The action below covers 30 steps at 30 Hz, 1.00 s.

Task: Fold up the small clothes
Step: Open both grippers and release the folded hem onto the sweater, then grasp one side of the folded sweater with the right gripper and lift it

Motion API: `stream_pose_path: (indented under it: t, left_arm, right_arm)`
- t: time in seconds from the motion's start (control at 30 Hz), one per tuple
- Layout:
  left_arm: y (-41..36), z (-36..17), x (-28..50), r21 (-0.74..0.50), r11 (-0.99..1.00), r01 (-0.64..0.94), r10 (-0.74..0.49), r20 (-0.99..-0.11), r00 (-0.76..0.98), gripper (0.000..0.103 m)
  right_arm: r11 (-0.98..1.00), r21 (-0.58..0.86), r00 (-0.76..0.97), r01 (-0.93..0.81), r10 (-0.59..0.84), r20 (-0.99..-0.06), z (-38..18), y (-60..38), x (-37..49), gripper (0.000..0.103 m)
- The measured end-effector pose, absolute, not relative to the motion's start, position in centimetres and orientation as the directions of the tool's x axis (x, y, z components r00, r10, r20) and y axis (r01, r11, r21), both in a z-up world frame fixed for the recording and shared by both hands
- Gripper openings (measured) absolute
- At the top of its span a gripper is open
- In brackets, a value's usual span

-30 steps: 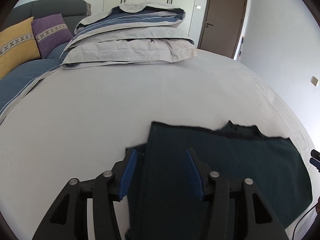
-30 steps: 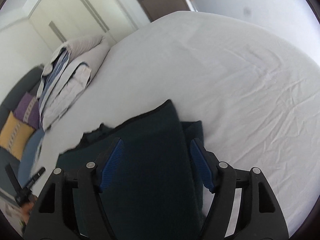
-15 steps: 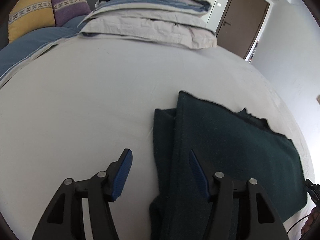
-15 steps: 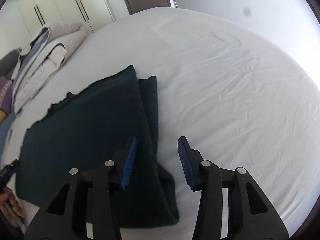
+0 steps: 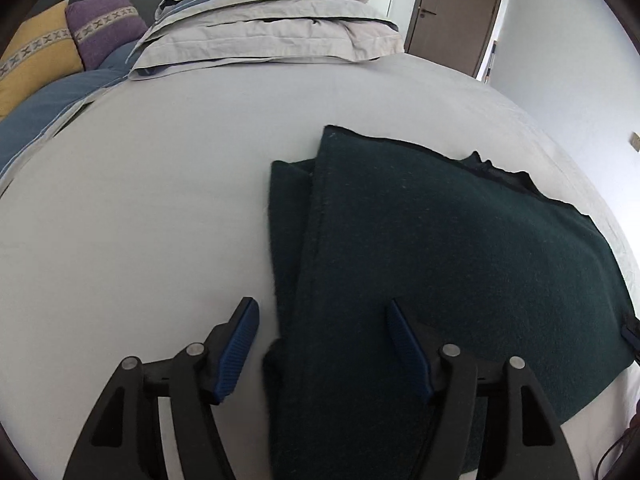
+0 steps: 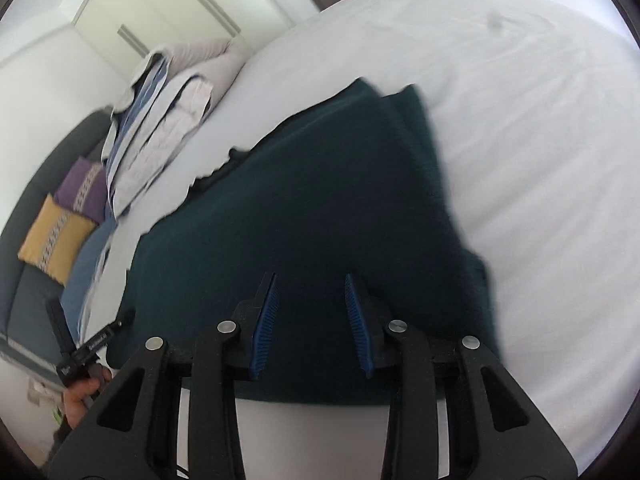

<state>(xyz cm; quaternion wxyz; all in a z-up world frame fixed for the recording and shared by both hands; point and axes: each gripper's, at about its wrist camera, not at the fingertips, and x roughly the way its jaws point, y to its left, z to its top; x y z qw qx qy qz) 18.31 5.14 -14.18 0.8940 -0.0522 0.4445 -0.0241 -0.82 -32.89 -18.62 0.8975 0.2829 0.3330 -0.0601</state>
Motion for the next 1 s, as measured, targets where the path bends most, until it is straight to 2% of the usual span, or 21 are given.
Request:
stream_pose_path:
  t: [0.1,0.17,0.23,0.37,0.47,0.53,0.6,0.7,0.77,0.87,0.97,1.0]
  left_arm:
    - [5.0,-12.9,17.0,-0.121,0.993,-0.003,-0.094,-0.787,0.61,0.058]
    - [4.0,-11.6,15.5,-0.131,0.991,0.034,-0.123,-0.768,0.628,0.056]
    - [2.1,-10.5,14.4,-0.123,0.988,0.091,-0.153,-0.746,0.648,0.056]
    - [-1.5,-10.7,14.3,-0.13,0.976,0.173,-0.211,-0.754,0.622,0.056]
    - [-3.3,-13.0,14.9,-0.105,0.973,0.204,-0.204,-0.804,0.558,0.056]
    - [-3.0,-13.2,14.5,-0.092,0.974,0.208,-0.197,-0.795,0.573,0.056]
    - [-2.0,-13.0,14.2,-0.101,0.975,0.196,-0.198,-0.795,0.573,0.056]
    - [0.4,-13.1,13.9,-0.125,0.98,0.158,-0.194,-0.791,0.579,0.055]
    - [2.0,-13.3,13.7,-0.151,0.977,0.149,-0.209,-0.789,0.578,0.047]
    - [3.6,-13.1,13.0,-0.16,0.978,0.136,-0.209,-0.784,0.585,0.046]
    - [4.7,-13.0,12.0,-0.177,0.98,0.092,-0.197,-0.779,0.595,0.046]
    - [5.2,-12.6,11.8,-0.189,0.979,0.076,-0.197,-0.779,0.596,0.046]
  right_arm:
    - [0.777,0.499,0.773,0.383,0.026,-0.634,-18.5,-35.0,-3.5,0.032]
    - [0.748,0.546,0.805,0.378,0.025,-0.592,-17.5,-34.9,-5.1,0.036]
    - [0.739,0.607,0.831,0.293,0.116,-0.543,-16.4,-33.6,-5.1,0.036]
    - [0.707,0.704,0.772,0.07,0.409,-0.487,-16.9,-26.6,-1.6,0.036]
    - [0.657,0.752,0.701,0.053,0.512,-0.496,-20.0,-23.3,1.3,0.037]
    - [0.617,0.775,0.665,0.135,0.523,-0.532,-23.1,-22.9,2.7,0.037]
    - [0.57,0.812,0.69,0.127,0.537,-0.485,-24.0,-23.9,2.2,0.031]
    - [0.571,0.807,0.745,0.149,0.472,-0.471,-23.8,-26.7,-0.4,0.031]
    - [0.554,0.813,0.781,0.18,0.421,-0.461,-23.6,-29.9,-2.5,0.031]
    - [0.537,0.809,0.84,0.239,0.304,-0.45,-23.1,-34.9,-5.9,0.031]
    - [0.514,0.798,0.88,0.316,0.156,-0.449,-22.2,-38.7,-10.1,0.033]
    - [0.508,0.788,0.881,0.349,0.109,-0.461,-21.8,-40.2,-9.5,0.038]
